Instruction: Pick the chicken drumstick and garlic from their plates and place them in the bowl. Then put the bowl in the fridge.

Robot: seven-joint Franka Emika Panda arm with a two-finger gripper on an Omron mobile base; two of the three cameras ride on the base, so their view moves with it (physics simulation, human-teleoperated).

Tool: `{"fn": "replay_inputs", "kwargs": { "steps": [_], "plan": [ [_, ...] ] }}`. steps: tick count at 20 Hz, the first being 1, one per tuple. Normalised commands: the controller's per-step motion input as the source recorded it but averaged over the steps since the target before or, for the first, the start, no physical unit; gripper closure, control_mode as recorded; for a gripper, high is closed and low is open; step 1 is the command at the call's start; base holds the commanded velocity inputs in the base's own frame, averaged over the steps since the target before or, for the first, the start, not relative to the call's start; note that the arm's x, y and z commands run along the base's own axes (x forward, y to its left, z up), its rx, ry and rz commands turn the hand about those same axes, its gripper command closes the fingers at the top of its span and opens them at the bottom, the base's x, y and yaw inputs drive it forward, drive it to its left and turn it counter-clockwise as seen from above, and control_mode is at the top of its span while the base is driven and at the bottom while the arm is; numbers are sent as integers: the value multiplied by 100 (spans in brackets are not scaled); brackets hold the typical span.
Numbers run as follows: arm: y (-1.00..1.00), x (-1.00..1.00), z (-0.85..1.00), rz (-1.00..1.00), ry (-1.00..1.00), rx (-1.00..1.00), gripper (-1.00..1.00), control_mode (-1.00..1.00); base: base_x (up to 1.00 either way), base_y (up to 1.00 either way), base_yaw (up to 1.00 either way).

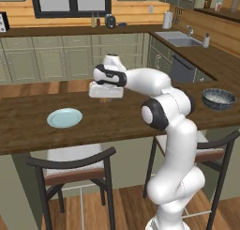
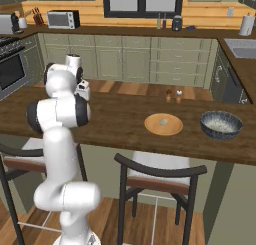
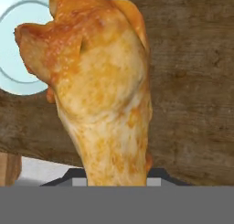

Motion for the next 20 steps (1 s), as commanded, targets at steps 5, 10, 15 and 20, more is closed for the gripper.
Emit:
{"fn": "replay_inputs", "kwargs": {
  "steps": [5,10,15,20],
  "plan": [
    [-100,-6,0,-11,-1,0,100,-100,0,0,0],
    [-100,-15,2,-12,-4,-6,100,-100,0,0,0],
    [-100,-4,0,-15,0,-8,100,-100,0,0,0],
    [-100,0,0,-21,0,-9,100,-100,0,0,0]
  ]
}}
